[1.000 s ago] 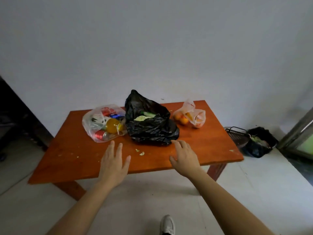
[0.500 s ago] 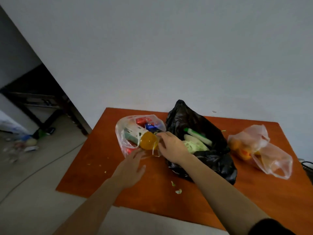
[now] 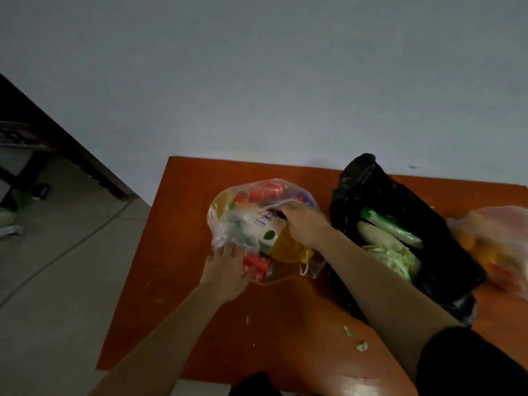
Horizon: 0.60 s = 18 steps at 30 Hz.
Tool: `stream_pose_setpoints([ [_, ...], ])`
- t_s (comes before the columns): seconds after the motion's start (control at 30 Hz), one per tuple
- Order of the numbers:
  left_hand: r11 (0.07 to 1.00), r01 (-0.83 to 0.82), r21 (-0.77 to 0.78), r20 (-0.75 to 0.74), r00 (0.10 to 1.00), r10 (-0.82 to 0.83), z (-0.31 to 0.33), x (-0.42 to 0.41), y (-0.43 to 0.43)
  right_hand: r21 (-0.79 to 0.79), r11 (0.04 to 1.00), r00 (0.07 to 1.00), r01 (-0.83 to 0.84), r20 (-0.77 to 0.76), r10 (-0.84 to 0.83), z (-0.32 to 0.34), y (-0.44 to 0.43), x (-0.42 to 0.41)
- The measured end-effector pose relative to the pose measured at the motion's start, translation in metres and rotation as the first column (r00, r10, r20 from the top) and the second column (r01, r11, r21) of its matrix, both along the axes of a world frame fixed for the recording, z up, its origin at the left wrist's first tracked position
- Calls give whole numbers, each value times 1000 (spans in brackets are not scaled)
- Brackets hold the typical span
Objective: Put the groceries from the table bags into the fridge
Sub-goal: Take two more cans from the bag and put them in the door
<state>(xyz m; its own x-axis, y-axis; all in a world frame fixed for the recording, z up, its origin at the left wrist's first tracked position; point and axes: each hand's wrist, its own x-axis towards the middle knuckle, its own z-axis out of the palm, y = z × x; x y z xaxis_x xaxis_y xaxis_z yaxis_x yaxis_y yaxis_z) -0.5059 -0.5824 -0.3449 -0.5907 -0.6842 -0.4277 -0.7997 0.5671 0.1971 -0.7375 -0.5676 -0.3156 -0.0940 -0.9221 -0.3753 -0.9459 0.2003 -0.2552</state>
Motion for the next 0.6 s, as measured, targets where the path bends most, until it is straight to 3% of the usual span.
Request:
stream_pose_setpoints([
  [0.13, 1000, 11, 5, 22, 1000, -11, -18, 5, -8, 93, 991, 978, -96, -176, 111, -20, -30, -1],
  [0.3, 999, -38, 38, 39, 999, 37, -30, -7, -6, 188, 977, 945, -102, -289, 154, -31, -50, -6],
  [0.5, 992, 57, -110, 142, 989, -41, -32, -15, -7, 278, 959, 868, -45, -465, 175, -33, -61, -4],
  [0.6, 973, 141, -182, 72, 989, -129, -36, -18, -4, 276, 960, 847, -39, -500, 178, -36, -65, -3],
])
